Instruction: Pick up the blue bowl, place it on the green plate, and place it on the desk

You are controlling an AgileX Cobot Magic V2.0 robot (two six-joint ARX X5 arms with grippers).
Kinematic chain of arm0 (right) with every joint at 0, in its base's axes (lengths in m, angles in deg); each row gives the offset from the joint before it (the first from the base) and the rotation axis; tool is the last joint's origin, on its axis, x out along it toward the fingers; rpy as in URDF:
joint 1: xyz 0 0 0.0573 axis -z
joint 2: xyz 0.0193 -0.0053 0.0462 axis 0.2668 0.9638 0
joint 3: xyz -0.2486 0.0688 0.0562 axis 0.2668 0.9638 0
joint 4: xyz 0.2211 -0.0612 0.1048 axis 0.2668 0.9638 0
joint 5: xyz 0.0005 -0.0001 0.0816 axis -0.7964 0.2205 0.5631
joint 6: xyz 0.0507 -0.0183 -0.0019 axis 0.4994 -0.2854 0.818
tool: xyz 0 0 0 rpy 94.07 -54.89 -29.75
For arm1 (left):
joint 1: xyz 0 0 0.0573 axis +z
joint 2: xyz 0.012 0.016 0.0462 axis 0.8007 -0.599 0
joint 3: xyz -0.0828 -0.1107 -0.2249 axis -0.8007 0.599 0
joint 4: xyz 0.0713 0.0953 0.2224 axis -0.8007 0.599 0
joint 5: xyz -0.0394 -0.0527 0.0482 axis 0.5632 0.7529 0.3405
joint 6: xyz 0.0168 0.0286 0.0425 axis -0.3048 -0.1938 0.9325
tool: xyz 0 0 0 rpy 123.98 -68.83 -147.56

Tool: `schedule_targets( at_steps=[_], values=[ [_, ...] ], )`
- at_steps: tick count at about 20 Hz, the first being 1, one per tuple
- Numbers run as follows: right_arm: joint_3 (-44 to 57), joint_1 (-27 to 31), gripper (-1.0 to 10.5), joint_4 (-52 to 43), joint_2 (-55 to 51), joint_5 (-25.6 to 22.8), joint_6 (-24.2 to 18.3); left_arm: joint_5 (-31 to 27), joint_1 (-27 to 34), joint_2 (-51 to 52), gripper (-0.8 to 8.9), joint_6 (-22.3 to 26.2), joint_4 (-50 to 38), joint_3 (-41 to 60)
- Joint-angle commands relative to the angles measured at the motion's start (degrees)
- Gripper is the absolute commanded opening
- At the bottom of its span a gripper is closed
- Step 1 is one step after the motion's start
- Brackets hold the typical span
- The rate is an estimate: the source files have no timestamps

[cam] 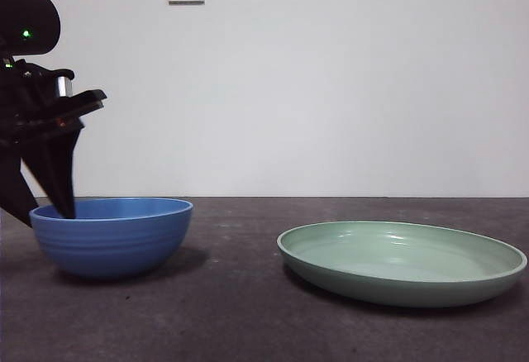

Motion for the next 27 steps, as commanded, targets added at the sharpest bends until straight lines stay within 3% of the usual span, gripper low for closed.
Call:
schedule_targets(
  at_steps=[1, 8, 12, 18, 27],
  values=[
    [-0.87, -0.09, 5.9, -0.28, 0.46, 0.15, -0.28, -0.26, -0.15, -1.14, 0.56, 0.04, -0.07, -1.29],
    [-0.87, -0.09, 5.9, -0.13, 0.46, 0.15, -0.28, -0.70, -0.13, -1.40, 0.09, 0.04, -0.11, -2.34],
    [-0.87, -0.07, 5.9, 0.70, 0.44, 0.11, -0.31, -2.97, -1.84, -1.40, 0.09, -0.17, 3.06, -9.42],
    [-0.92, 0.00, 5.9, 6.40, -1.05, -0.31, -0.55, -4.76, -9.57, -7.02, 0.09, -0.22, 13.49, -25.83],
    [-0.92, 0.00, 5.9, 9.88, -8.85, -5.66, -0.46, -5.03, -24.72, -29.88, 0.09, -0.33, 19.47, -50.40]
  ],
)
